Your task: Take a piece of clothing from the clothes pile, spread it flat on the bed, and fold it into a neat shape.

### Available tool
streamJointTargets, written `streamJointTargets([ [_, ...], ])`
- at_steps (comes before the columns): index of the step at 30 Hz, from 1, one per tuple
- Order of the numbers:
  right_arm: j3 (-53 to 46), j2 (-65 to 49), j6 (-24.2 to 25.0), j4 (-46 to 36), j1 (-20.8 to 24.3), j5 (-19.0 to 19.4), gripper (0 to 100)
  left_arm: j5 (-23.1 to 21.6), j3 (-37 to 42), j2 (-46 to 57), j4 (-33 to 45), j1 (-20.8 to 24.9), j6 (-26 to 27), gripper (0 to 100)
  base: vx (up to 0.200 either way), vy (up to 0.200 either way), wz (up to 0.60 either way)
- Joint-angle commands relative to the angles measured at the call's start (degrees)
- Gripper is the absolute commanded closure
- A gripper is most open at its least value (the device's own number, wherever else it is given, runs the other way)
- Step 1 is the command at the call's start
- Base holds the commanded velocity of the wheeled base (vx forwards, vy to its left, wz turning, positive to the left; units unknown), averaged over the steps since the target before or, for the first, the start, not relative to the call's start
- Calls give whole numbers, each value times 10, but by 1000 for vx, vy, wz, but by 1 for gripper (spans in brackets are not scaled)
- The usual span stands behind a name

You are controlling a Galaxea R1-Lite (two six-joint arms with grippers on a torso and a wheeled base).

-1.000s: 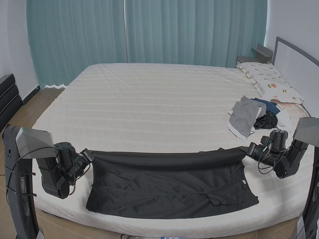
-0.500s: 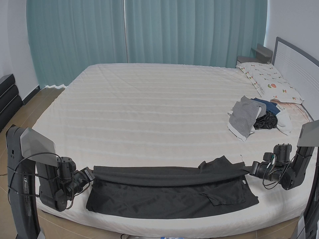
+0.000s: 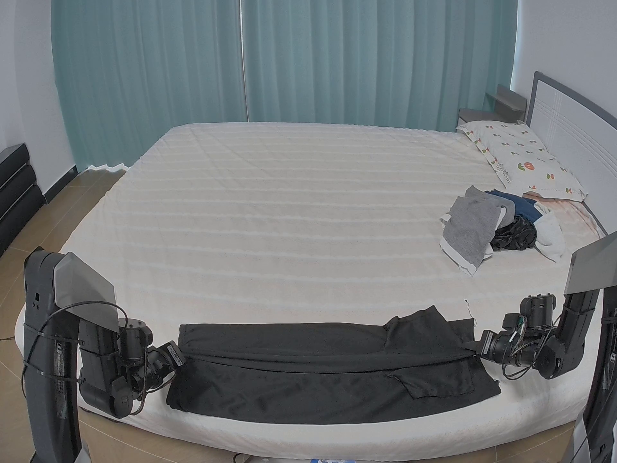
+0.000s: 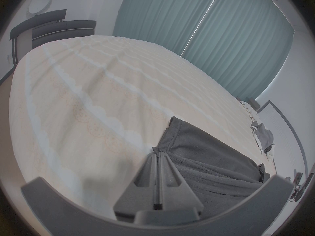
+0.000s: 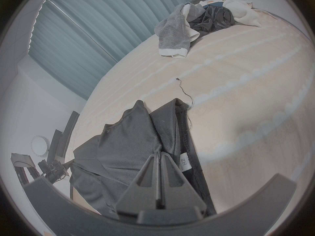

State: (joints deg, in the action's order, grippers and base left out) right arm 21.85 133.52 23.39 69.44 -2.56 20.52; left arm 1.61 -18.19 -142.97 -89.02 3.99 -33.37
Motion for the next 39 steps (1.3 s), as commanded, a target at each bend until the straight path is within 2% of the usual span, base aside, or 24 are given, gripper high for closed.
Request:
streamJointTargets([
  [1, -2, 14, 2, 11, -1, 0, 100, 1, 0, -12, -5, 0, 0, 100, 0, 0, 0],
  [14, 0, 33, 2, 31, -2, 1, 100, -4, 0, -14, -5, 1, -5, 100, 0, 0, 0],
  [15, 0, 34, 2, 31, -1, 0, 100, -5, 1, -14, -5, 1, -5, 0, 0, 0, 0],
  [20, 3, 35, 2, 29, -1, 2, 100, -5, 1, -14, -5, 4, -5, 0, 0, 0, 0],
  [21, 3, 35, 2, 31, 0, 2, 0, -4, 1, -14, -5, 5, -5, 0, 0, 0, 0],
  [31, -5, 31, 10, 63, -3, 3, 0, -5, 13, 1, -6, 0, -6, 0, 0, 0, 0],
  [34, -4, 19, 45, 76, -8, 0, 0, -6, 27, 34, -5, -10, -14, 0, 0, 0, 0],
  [39, -2, 16, 57, 90, -14, 0, 0, -7, 25, 70, -5, -28, -28, 0, 0, 0, 0],
])
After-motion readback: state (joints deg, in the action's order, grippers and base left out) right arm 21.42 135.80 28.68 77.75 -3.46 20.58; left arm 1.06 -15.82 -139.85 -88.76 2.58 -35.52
